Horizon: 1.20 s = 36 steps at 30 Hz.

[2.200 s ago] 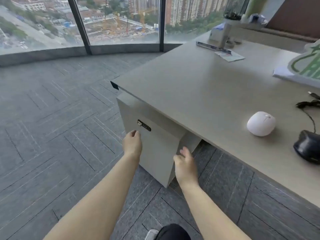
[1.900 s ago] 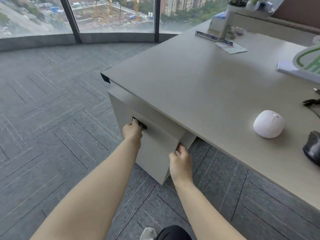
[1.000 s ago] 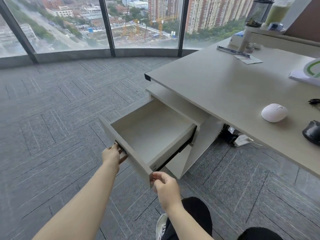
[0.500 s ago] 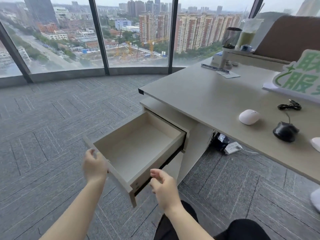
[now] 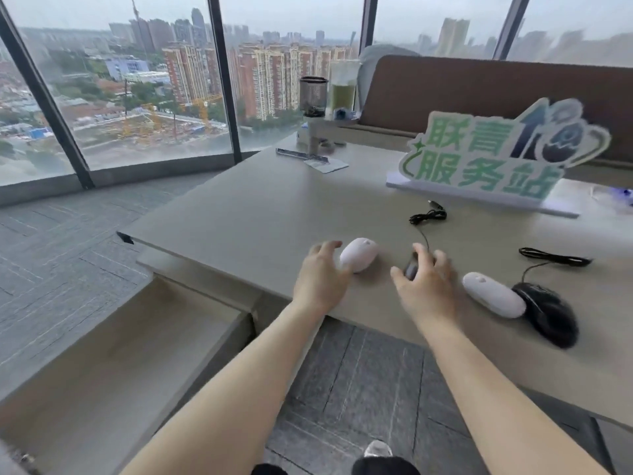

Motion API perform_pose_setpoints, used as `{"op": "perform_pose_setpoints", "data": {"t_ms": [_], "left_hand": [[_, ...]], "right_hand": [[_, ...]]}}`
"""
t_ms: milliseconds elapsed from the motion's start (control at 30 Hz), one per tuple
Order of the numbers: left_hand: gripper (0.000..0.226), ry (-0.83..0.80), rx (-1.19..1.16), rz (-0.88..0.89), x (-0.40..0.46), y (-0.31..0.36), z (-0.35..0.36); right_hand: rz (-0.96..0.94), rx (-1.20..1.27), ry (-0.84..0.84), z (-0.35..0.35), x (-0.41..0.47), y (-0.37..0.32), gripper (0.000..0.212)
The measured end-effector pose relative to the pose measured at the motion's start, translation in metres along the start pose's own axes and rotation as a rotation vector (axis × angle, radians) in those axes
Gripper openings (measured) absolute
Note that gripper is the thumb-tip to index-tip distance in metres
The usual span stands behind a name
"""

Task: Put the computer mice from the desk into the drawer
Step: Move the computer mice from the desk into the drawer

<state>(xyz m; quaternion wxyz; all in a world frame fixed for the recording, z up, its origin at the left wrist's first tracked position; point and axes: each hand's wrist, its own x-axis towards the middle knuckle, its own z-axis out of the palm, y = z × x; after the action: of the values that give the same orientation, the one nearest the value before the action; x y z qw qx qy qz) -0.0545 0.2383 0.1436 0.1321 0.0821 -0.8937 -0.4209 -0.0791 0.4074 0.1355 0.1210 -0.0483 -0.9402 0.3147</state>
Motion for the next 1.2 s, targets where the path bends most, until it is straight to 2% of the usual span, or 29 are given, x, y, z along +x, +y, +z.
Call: {"op": "perform_pose_setpoints", "data": {"t_ms": [100,200,300,367,433,567,700,833,933,1000,1200], "left_hand": [[0.056,-0.057,0.163,0.002,0.024,0.013,0.039],[0.062,-0.008,0.375,0.016,0.038,0.013,0.06],[0.059,0.069,0.395,0.02,0.041,0.008,0.067],[0.06,0.091,0.319,-0.004,0.039,0.006,0.061],[0.06,0.137,0.167,-0.041,0.035,0.006,0.043],[0.049,0.316,-0.053,-0.033,0.021,-0.006,-0.019],[0.047,0.502,-0.082,-0.072,-0.007,-0.029,-0.1],[0.047,0.645,-0.059,-0.14,-0.044,-0.062,-0.17],[0.048,0.668,-0.009,-0.219,-0.063,-0.085,-0.193],[0.048,0.748,0.039,-0.319,-0.091,-0.129,-0.239],[0.051,0.622,0.091,-0.484,-0.104,-0.198,-0.229]], "right_hand": [[0.074,-0.093,-0.122,-0.001,0.021,0.011,0.073],[0.045,-0.204,-0.127,0.001,0.032,0.014,0.071],[0.011,-0.21,-0.137,-0.001,0.037,0.012,0.069],[-0.008,-0.143,-0.182,-0.002,0.036,0.01,0.069],[-0.046,-0.015,-0.197,-0.004,0.03,0.005,0.067],[-0.188,0.277,-0.109,-0.012,0.003,-0.036,0.062],[-0.358,0.502,-0.112,-0.025,-0.037,-0.106,0.064],[-0.45,0.668,-0.162,-0.029,-0.077,-0.165,0.061],[-0.46,0.742,-0.19,-0.021,-0.092,-0.181,0.057],[-0.483,0.743,-0.338,0.018,-0.123,-0.224,0.055],[-0.415,0.652,-0.548,0.102,-0.149,-0.224,0.062]]}}
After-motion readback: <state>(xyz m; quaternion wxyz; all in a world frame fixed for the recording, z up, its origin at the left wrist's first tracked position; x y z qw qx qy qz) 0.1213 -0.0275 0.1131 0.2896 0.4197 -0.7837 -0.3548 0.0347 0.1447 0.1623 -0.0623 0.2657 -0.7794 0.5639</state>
